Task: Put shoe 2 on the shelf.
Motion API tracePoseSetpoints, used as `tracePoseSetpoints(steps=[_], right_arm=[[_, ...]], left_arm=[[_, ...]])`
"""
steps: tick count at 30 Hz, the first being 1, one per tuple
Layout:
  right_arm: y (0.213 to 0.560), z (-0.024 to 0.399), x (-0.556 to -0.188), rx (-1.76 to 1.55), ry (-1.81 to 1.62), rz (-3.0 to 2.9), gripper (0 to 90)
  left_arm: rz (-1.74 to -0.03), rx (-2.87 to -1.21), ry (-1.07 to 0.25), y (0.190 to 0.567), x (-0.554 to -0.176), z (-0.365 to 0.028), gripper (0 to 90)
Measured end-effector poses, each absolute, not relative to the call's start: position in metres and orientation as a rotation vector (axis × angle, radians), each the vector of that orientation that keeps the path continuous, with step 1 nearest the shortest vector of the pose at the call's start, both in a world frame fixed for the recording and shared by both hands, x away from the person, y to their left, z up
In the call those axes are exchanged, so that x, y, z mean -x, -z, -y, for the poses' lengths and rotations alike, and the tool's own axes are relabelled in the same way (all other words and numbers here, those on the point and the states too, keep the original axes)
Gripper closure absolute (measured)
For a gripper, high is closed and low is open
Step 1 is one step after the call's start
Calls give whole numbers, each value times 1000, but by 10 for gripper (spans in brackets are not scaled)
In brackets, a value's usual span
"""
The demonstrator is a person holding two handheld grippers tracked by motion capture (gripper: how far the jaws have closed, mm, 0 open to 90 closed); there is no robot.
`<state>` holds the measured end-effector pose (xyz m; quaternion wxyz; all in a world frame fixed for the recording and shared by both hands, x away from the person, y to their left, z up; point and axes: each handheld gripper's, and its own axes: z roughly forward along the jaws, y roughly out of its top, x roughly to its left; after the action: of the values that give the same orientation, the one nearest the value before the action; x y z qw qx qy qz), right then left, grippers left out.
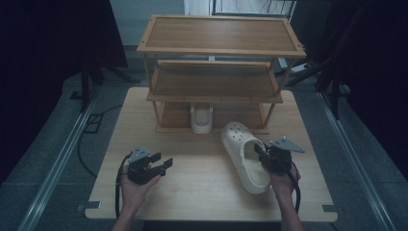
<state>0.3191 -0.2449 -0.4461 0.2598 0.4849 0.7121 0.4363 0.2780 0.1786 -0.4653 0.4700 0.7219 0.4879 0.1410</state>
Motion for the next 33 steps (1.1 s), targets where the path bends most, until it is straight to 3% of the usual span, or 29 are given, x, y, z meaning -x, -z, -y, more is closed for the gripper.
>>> tracePoseSetpoints(steps=[20,33], right_arm=[[464,219,-365,-1370,-1172,-1890,754],[470,205,-375,-1394,-1185,-1856,754]], left_arm=[[-1195,-1798,-317,475,-282,-173,432],[-1199,-1785,-321,473,-281,-177,433]])
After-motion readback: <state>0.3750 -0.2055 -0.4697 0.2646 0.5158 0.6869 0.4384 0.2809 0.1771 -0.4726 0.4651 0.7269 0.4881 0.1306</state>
